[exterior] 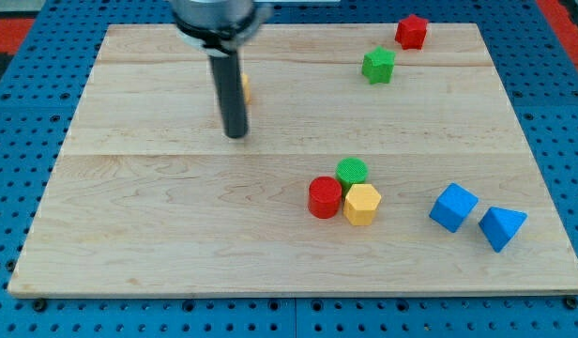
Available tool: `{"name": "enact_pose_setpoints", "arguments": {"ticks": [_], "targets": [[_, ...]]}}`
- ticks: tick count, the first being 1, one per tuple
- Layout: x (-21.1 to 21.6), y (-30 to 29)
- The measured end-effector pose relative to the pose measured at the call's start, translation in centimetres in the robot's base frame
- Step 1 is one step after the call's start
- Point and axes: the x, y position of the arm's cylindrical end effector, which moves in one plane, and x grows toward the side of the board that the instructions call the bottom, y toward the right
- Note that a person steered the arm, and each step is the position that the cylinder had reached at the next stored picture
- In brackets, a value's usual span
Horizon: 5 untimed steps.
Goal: Move yellow heart towards center left
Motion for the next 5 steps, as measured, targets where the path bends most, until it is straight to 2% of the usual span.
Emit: {"name": "enact_pose_setpoints", "arguments": {"ticks": [1, 2, 3, 4, 5], "targets": [[-5.4, 1.4], [-11.4, -2.6], [-14.9, -8.4], [-11.1, 2.4], [-6.5, 0.2]]}}
